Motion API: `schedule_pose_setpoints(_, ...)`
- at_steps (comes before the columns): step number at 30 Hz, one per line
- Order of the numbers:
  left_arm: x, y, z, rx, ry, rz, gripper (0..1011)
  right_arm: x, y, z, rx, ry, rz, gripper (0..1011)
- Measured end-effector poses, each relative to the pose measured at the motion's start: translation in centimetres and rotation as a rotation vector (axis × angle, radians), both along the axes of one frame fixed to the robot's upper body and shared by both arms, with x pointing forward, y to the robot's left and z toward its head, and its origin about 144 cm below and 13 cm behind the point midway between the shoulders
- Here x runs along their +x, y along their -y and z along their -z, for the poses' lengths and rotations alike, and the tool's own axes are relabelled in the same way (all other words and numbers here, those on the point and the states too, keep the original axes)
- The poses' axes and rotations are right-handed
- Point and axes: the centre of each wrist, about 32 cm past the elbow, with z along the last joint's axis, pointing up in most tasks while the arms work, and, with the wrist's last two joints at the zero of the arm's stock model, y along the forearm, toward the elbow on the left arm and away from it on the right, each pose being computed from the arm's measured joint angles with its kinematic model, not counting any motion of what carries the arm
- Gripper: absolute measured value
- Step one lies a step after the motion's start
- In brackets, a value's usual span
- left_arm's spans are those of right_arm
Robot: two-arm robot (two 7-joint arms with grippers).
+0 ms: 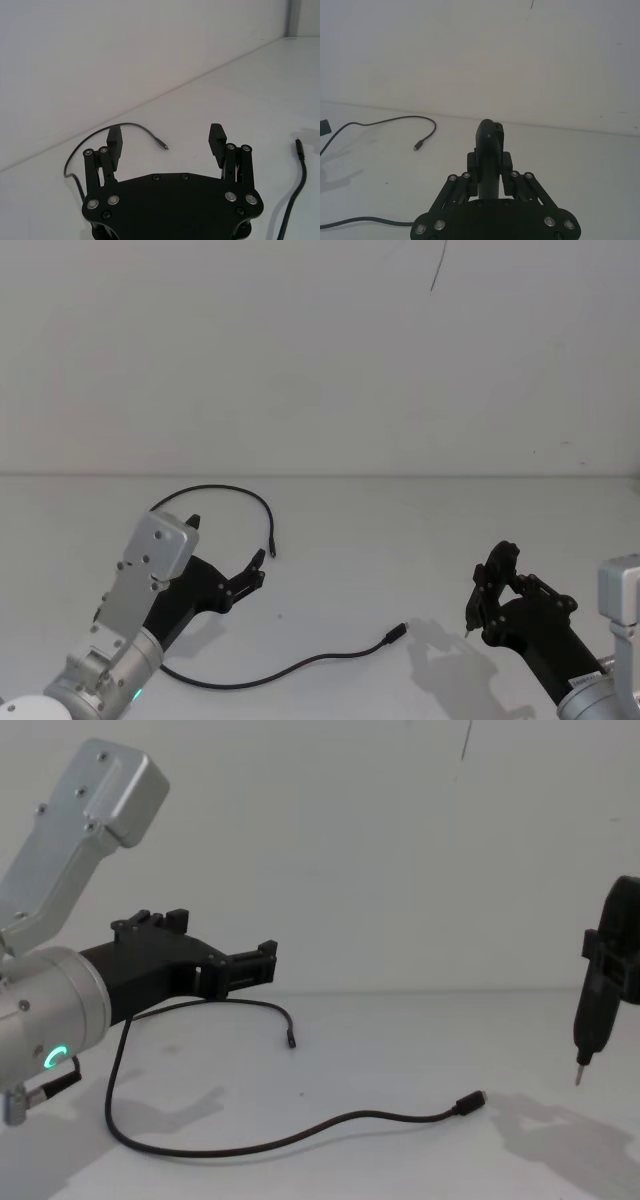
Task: Pick up the data cable with the one hand.
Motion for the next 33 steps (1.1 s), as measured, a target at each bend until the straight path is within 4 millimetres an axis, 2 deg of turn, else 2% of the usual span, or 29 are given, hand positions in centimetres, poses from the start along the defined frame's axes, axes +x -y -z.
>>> schedule_pose_setpoints(33, -0.12, 0.08, 0.05, -0.003, 0.001, -0.014, 1001, 0.00, 0.00, 0.00, 0.000, 0.000, 0.000, 263)
